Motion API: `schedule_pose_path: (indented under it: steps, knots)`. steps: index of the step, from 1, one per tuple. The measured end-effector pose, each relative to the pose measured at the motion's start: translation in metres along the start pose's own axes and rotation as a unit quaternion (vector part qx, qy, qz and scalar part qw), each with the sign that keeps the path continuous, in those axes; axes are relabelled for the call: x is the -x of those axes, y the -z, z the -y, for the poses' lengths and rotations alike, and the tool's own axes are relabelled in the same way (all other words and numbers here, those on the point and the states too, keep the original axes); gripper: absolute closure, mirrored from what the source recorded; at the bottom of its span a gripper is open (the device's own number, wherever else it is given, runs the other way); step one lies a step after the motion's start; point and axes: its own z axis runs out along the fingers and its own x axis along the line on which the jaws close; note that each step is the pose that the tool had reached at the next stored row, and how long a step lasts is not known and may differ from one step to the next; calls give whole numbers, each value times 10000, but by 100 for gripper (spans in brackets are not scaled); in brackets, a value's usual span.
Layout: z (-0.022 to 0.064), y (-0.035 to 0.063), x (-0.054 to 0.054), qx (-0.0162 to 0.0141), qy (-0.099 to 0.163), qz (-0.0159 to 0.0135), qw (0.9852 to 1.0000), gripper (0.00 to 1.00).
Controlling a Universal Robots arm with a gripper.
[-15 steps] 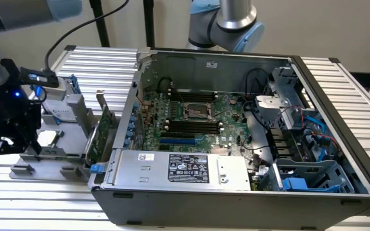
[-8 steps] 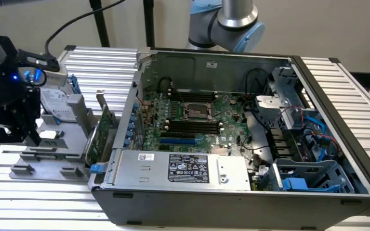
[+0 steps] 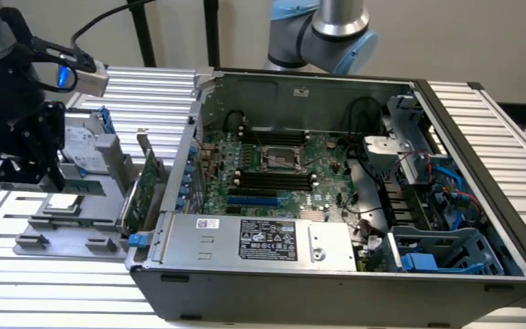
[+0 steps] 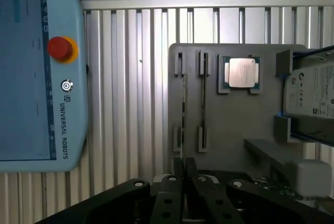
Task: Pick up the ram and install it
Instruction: 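Pick up the ram and move it above insertion slot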
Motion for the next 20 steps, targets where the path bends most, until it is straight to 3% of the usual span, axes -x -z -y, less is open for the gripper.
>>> schedule_pose_path:
  steps: [12, 15, 20]
  knots:
    - [407, 563, -7, 9, 24, 18, 10000, 86]
    - [531, 690, -8, 10, 30, 37, 10000, 86]
    - [751, 842, -8, 11, 40, 94, 9999, 86]
